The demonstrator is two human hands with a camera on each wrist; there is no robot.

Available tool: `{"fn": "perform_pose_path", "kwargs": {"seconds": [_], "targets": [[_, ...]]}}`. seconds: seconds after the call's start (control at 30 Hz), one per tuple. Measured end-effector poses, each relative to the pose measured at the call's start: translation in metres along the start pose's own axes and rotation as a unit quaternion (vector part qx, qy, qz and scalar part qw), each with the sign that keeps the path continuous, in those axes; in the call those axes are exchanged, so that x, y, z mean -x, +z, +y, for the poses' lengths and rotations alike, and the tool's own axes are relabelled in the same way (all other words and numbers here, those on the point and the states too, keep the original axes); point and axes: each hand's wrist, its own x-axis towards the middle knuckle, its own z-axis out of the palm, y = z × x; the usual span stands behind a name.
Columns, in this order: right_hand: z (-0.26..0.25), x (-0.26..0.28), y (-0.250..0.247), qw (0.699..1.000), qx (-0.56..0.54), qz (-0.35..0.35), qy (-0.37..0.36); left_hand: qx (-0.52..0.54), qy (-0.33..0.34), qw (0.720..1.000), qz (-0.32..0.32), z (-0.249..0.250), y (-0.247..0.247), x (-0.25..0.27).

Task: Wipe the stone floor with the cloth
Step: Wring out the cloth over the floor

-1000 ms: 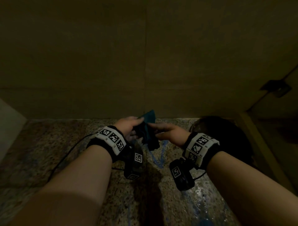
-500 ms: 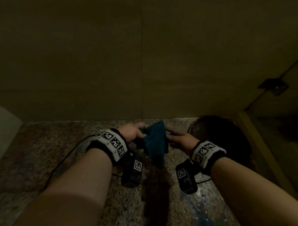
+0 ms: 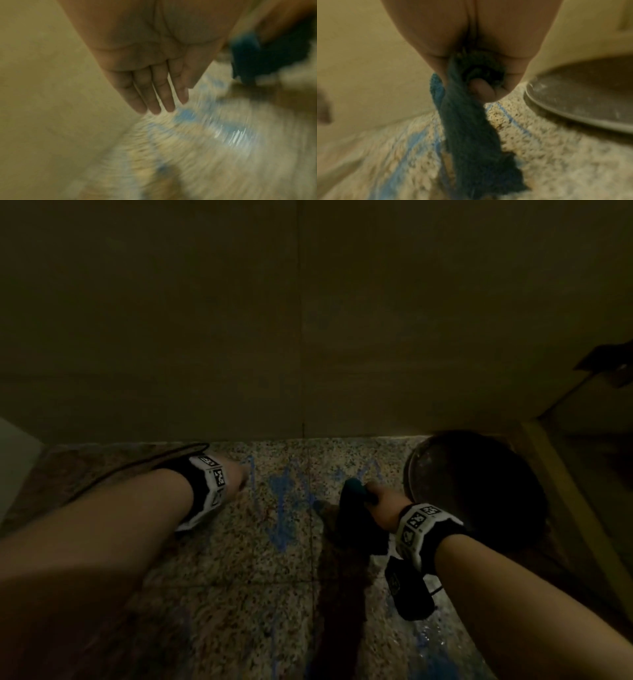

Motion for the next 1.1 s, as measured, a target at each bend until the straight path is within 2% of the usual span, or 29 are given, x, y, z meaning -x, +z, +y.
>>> {"fn": "perform_pose_path", "kwargs": {"seconds": [0.03, 0.1, 0.17, 0.27, 0.37, 0.5, 0.6, 0.7, 0.8, 0.9, 1.03, 1.1], "targets": [[-0.001, -0.002, 0.001, 1.000, -0.006, 0.000, 0.000, -0.059, -0.001, 0.998, -0.010, -0.008, -0.003, -0.001], [-0.005, -0.006, -0.001, 1.000, -0.008, -0.013, -0.005, -0.161, 0.008, 0.984, -0.075, -0.019, -0.010, -0.002], [-0.012, -0.010, -0.004, 0.999, 0.012, -0.043, -0.012, -0.218, 0.017, 0.969, -0.111, -0.027, -0.016, -0.004], [-0.020, -0.012, -0.011, 0.997, 0.051, -0.060, -0.014, -0.258, 0.027, 0.961, -0.095, -0.048, -0.020, -0.002], [-0.024, -0.010, -0.020, 0.996, 0.078, -0.050, -0.002, -0.291, -0.018, 0.954, -0.072, -0.075, -0.016, 0.005], [-0.028, -0.006, -0.033, 0.996, 0.078, -0.017, 0.024, -0.254, -0.012, 0.964, -0.081, -0.091, -0.020, 0.016], [-0.030, -0.006, -0.033, 0.995, 0.084, -0.029, 0.036, -0.196, 0.003, 0.978, -0.079, -0.083, -0.015, 0.009], [-0.028, -0.011, -0.028, 0.989, 0.131, -0.059, 0.036, -0.082, 0.014, 0.996, -0.042, -0.051, 0.001, -0.010], [-0.025, -0.018, -0.022, 0.983, 0.163, -0.086, 0.015, -0.001, 0.039, 0.999, -0.015, -0.002, 0.017, -0.034], [-0.018, -0.034, -0.024, 0.988, 0.150, -0.034, 0.011, 0.046, 0.026, 0.998, -0.029, 0.039, 0.032, -0.057], [-0.002, -0.049, -0.031, 0.974, 0.181, 0.123, 0.062, 0.090, 0.014, 0.995, -0.039, 0.068, 0.047, -0.073], [0.004, -0.050, -0.021, 0.972, 0.168, 0.142, 0.079, 0.095, 0.017, 0.994, -0.042, 0.072, 0.047, -0.076]]}}
